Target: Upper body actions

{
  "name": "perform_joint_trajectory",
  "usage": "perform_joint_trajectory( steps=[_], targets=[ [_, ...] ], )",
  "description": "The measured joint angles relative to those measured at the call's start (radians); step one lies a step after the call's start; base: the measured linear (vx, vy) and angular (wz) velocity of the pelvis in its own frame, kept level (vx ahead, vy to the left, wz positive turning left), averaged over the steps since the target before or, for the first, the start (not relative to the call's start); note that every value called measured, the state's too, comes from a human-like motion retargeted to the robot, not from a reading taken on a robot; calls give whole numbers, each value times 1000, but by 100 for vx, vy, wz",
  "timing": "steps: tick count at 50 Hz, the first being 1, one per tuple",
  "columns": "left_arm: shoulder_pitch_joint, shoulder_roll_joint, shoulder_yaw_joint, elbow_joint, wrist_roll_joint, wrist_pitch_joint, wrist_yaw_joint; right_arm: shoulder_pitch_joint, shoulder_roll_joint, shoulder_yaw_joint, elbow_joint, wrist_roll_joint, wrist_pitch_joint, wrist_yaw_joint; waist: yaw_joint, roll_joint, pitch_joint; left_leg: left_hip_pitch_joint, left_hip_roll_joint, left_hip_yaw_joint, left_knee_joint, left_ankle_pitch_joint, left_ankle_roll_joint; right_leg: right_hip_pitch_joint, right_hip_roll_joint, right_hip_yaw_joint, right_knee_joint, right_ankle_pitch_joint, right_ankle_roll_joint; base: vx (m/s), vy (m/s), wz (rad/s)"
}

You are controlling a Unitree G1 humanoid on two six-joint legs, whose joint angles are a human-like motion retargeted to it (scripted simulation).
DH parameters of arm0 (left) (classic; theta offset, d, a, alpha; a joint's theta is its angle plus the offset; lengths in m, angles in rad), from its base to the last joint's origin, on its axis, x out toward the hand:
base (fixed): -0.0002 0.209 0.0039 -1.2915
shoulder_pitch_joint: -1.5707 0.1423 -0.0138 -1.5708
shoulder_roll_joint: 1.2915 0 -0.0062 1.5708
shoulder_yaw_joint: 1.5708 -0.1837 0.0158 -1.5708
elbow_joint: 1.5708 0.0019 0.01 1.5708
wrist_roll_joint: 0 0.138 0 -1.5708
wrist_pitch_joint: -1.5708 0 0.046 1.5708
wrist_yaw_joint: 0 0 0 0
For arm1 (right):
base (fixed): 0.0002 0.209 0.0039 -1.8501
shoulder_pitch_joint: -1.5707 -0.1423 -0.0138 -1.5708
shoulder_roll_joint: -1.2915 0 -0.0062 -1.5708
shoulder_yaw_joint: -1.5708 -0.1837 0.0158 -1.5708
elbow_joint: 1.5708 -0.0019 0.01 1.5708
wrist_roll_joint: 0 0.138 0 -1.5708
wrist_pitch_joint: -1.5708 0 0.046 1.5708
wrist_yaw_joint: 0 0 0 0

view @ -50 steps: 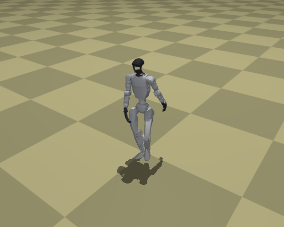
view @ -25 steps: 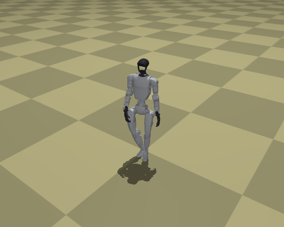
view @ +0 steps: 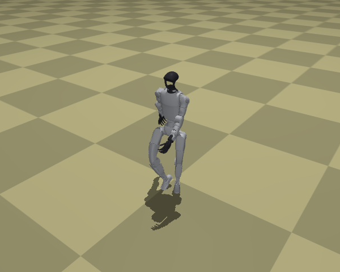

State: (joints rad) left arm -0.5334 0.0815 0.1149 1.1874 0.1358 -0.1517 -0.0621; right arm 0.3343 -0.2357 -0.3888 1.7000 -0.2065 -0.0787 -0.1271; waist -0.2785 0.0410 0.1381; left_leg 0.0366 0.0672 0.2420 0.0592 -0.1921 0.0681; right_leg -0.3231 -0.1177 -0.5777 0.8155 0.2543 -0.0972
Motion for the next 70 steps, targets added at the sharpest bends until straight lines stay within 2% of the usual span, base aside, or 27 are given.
perform_joint_trajectory(
  steps=[2,4,5,7,8,9,13,15,18,22,30,33,36,37,39,40,41,43,45,47,50,55,60,65,67,68,70],
  targets=[
    [157,-5,45,111,50,34,-10,-61,27,57,0,-30,-1,48,35,-22,-60,12,-35,55,20,-32,-2,176,105,129,-333,-6,58,34,-13,-74],
    [328,-6,104,227,130,142,-47,-130,55,130,0,-27,-20,24,73,-31,-123,-17,-66,72,115,-36,-8,338,133,95,-598,-277,97,44,-4,-44],
    [417,2,141,285,178,216,-75,-167,73,181,0,-10,-27,-6,89,-35,-154,-43,-74,72,192,-4,-14,395,114,2,-687,-353,80,28,-9,-113],
    [560,46,251,373,235,331,-138,-328,115,280,0,40,-33,-18,218,-99,-182,-186,17,254,527,224,-36,353,47,125,-720,-333,79,-15,-21,-235],
    [620,76,305,409,259,348,-164,-435,139,284,0,46,-55,5,286,-118,-162,-330,88,245,751,313,-2,330,26,184,-714,-323,92,-43,-29,-215],
    [683,108,335,432,257,352,-196,-543,161,283,-12,46,-76,47,321,-130,-121,-454,126,216,954,306,45,328,15,206,-709,-313,92,-47,-33,-136],
    [880,198,329,491,234,365,-297,-913,236,232,-161,23,-64,280,402,-143,79,-785,268,175,1477,139,177,396,41,230,-698,-303,42,-37,-30,-71],
    [975,209,343,492,304,356,-286,-1078,262,193,-262,15,-59,372,483,-167,163,-919,291,212,1598,58,192,427,37,281,-691,-313,6,-19,-37,-135],
    [1105,225,348,501,354,343,-268,-1224,264,215,-416,53,-70,492,602,-217,192,-1082,250,319,1580,27,194,425,3,361,-688,-308,-23,17,-7,-118],
    [1221,213,393,513,330,378,-252,-1243,259,308,-609,67,-142,514,650,-273,115,-1179,190,431,1505,-9,193,378,-59,395,-664,-299,-13,32,29,-13],
    [985,151,379,414,186,325,-277,-1169,301,384,-653,5,-211,435,489,-218,-62,-866,211,336,1507,66,145,346,24,270,-731,-302,16,1,6,89],
    [849,151,313,374,142,313,-217,-1041,295,369,-628,-37,-194,474,456,-195,-130,-602,139,312,1224,87,117,347,36,228,-726,-337,43,17,10,71],
    [660,120,226,367,54,291,-98,-762,262,367,-645,-117,-210,509,362,-147,-172,-233,-57,155,631,193,65,392,53,133,-663,-376,84,44,20,131],
    [603,100,204,356,22,277,-68,-663,249,364,-649,-146,-218,498,325,-121,-180,-123,-104,86,442,163,42,398,74,87,-622,-351,93,50,20,153],
    [460,44,167,321,-43,228,-43,-495,223,345,-619,-209,-231,440,240,-60,-180,27,-108,39,176,-70,25,322,67,-1,-400,-135,121,15,14,176],
    [364,15,160,300,-63,203,-45,-445,206,327,-584,-243,-234,406,168,-25,-178,59,-34,96,79,-105,17,218,26,-57,-206,42,131,-28,20,227],
    [263,-1,158,262,-48,183,-63,-419,191,300,-548,-276,-216,363,104,-18,-151,33,-30,53,57,-90,25,47,0,36,20,77,136,-39,21,209],
    [62,1,81,188,-27,150,-122,-366,173,251,-454,-317,-177,246,38,-35,-111,-10,-92,-90,35,-57,44,-250,-84,145,418,5,83,-43,18,101],
    [-99,53,72,82,79,144,-158,-367,128,202,-289,-322,-141,149,28,-44,-14,-35,-95,-91,64,-40,59,-441,-164,159,684,-47,7,-53,21,17],
    [-209,82,46,-35,122,143,-71,-387,84,154,-113,-330,-72,72,-72,2,76,-47,-38,-140,77,-24,58,-556,-218,103,815,-96,-23,-43,23,122],
    [-278,42,11,-148,130,75,47,-293,17,124,0,-314,27,21,-98,50,101,-64,0,-157,79,11,59,-704,-187,63,869,-163,-69,15,4,54],
    [-223,16,-29,-256,104,48,2,-105,5,61,0,-169,63,-42,-49,44,33,-66,-7,-133,74,32,57,-675,-194,58,798,-205,-63,23,-12,-7],
    [-57,5,-61,-248,65,56,-25,-107,40,9,0,-127,7,-5,1,29,-44,-80,-20,-123,37,36,32,-345,-124,42,483,-152,31,-1,-11,-40],
    [295,14,35,-194,19,28,-91,-212,49,77,-37,-213,-30,148,49,5,-92,-38,-50,-47,28,-34,30,81,119,222,-188,-14,110,10,-7,-85],
    [386,-13,85,-128,7,51,-94,-248,64,98,-68,-254,-44,175,71,-32,-110,-40,-106,-52,32,-54,36,247,146,291,-475,-169,163,-4,-13,-23],
    [423,-16,107,-88,-10,61,-102,-268,71,117,-80,-276,-53,189,84,-57,-110,-32,-135,-52,37,-65,42,339,117,181,-590,-304,148,-4,-11,-24],
    [486,-7,155,-2,-31,83,-132,-304,82,167,-92,-317,-62,214,114,-99,-124,-9,-181,-42,21,-70,37,394,103,147,-744,-399,90,-1,-12,-68]
  ],
)
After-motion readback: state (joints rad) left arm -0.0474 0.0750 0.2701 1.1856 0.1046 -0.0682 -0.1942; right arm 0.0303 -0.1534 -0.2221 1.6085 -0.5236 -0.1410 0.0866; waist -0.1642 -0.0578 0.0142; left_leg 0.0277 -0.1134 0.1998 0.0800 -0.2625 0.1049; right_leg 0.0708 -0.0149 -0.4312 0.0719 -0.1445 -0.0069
